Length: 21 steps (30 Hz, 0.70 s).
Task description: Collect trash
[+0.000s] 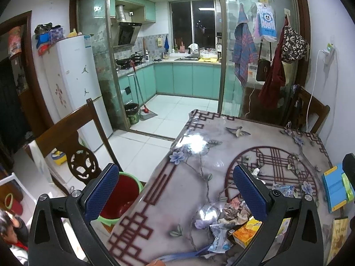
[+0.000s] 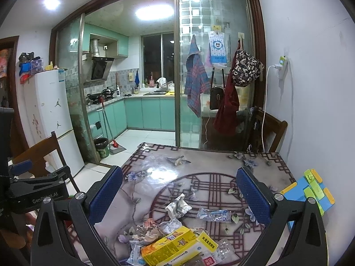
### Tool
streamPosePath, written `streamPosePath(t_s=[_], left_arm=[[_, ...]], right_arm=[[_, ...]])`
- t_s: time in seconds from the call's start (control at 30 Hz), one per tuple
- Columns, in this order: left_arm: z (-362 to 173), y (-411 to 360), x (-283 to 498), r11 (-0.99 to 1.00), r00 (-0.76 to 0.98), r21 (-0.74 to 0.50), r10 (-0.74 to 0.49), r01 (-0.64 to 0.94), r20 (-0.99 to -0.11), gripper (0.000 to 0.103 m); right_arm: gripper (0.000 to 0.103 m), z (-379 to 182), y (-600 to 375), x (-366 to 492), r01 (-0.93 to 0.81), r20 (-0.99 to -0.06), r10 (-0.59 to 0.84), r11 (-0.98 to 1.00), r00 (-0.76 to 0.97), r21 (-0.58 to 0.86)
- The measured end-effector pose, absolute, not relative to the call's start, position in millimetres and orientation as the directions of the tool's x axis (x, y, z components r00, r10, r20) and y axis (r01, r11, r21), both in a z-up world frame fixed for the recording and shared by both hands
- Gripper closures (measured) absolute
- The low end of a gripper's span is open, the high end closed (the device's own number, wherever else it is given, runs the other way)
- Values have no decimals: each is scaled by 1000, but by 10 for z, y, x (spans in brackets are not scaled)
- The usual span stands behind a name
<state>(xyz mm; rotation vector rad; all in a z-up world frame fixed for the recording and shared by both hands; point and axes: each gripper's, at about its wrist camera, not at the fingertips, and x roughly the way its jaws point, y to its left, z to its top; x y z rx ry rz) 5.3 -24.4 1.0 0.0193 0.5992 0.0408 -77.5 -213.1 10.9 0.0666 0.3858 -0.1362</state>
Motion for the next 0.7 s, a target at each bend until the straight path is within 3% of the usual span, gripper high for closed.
streamPosePath(t_s=[0.17,0.33,0.5,0.7], left_arm=[[-39,-232,17,998,841,-45,-60,42,-537,0],[-269,-377,-23,991,869,94,-36,95,-494,0],[-618,-502,34,962,769,53,-180,267,-613,0],[-1014,-590,152,947,658,4,-221,322,-720,0]], right_arm=[[0,-37,-2284,-726,127,-436,-92,990,895,53],[0,-586,-2608,-757,68,-617,-6,995,787,77],[0,-1411,-2587,-1023,6,-811,68,996,582,88],[0,-1985,-3009,-1279,256,-846,7,952,532,169]])
